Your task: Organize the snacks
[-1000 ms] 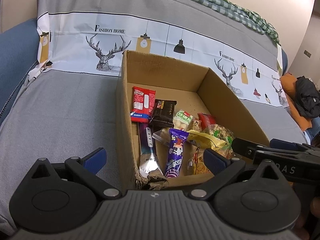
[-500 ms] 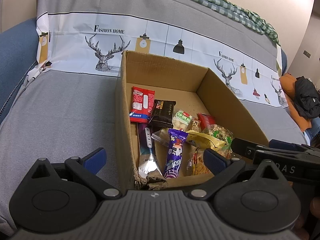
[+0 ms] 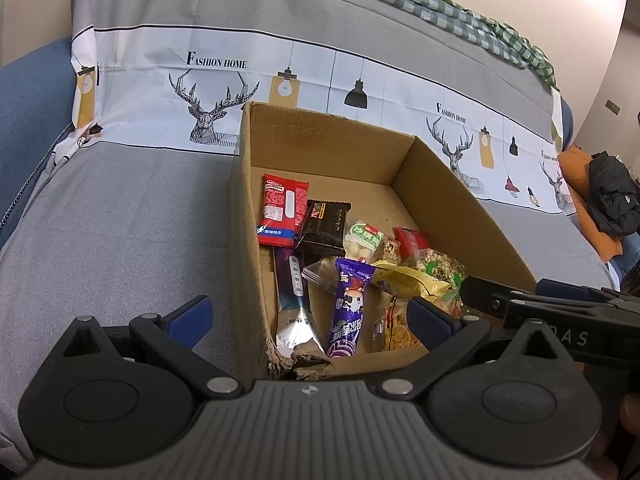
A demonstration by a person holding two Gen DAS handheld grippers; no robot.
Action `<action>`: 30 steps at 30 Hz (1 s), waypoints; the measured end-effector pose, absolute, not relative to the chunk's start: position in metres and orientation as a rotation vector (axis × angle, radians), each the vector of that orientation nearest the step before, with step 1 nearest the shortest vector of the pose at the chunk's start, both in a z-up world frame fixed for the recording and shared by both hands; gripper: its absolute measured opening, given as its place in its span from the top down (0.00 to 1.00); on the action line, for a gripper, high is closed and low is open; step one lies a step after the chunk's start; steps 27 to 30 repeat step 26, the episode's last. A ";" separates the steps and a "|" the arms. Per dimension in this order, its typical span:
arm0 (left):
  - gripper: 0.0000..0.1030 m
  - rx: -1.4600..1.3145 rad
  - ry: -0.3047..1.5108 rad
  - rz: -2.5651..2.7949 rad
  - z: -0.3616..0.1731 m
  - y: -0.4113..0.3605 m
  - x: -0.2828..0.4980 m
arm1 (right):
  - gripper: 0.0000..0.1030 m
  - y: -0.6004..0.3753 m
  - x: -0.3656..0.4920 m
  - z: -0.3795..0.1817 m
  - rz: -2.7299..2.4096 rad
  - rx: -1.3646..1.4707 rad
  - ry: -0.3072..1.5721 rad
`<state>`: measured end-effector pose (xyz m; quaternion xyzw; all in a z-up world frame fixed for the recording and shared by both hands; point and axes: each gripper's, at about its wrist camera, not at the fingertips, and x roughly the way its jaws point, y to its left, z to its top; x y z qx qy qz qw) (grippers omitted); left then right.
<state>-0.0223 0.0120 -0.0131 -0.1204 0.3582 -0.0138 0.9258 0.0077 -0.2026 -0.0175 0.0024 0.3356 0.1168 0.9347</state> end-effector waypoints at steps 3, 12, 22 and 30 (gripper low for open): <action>0.00 -0.248 0.735 -0.030 -0.013 0.012 -0.023 | 0.01 -0.203 0.008 -0.018 0.238 0.005 0.687; 0.00 -0.249 0.731 -0.034 -0.012 0.011 -0.024 | 0.01 -0.202 0.007 -0.019 0.239 0.008 0.687; 0.00 -0.247 0.719 -0.048 -0.012 0.008 -0.024 | 0.01 -0.202 0.008 -0.020 0.230 0.020 0.695; 0.00 -0.233 0.691 -0.056 -0.010 0.006 -0.025 | 0.01 -0.203 0.009 -0.020 0.229 0.029 0.697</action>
